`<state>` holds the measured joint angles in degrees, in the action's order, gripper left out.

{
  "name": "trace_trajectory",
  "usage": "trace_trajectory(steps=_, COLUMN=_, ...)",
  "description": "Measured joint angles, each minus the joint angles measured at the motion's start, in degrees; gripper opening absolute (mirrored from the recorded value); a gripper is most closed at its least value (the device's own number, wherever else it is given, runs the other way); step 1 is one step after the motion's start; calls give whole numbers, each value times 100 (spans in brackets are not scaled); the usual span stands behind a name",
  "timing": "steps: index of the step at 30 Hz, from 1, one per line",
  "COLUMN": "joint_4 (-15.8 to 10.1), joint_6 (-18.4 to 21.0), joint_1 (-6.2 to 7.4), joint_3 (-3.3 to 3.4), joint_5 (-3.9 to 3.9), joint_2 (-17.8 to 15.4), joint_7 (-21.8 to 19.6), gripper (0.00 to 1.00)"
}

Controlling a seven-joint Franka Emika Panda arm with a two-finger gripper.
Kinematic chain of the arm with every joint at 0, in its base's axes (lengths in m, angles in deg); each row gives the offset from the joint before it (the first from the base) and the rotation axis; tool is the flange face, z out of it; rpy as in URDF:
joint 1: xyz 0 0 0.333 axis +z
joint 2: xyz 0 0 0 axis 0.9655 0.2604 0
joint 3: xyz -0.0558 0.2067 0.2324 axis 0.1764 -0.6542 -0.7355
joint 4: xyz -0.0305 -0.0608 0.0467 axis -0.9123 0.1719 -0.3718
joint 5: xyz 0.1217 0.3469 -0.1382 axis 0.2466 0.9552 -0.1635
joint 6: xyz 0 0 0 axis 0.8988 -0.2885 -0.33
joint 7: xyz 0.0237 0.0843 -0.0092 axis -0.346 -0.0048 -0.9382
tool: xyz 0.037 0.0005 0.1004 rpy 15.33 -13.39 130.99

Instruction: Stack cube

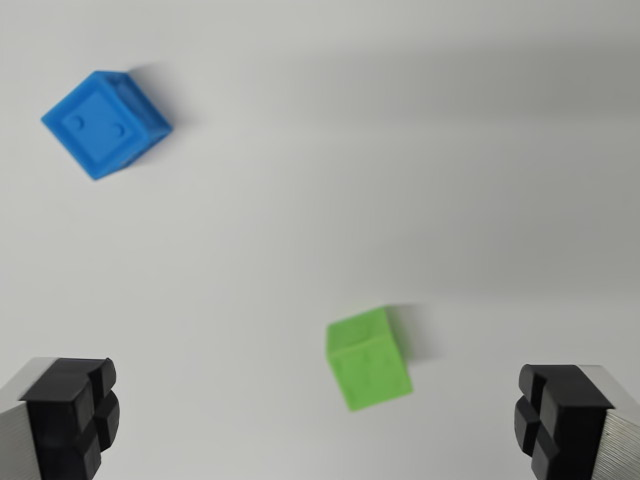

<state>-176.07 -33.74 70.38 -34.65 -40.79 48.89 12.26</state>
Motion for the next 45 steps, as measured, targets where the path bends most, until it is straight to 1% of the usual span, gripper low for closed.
trace_trajectory(steps=15, joint_4=-2, joint_6=-2, joint_1=1, joint_3=0, joint_5=0, joint_2=1, joint_7=6, gripper=100)
trace_trajectory(steps=24, joint_4=-14, joint_6=-56, joint_1=30, joint_3=-23, joint_5=0, joint_2=61, joint_7=49, gripper=100)
trace_trajectory(steps=35, joint_4=-52, joint_6=-237, joint_1=105, joint_3=-72, joint_5=-10, joint_2=202, joint_7=180, gripper=100)
trace_trajectory(steps=45, joint_4=-74, joint_6=-455, joint_1=199, joint_3=-137, joint_5=-38, joint_2=401, joint_7=347, gripper=100)
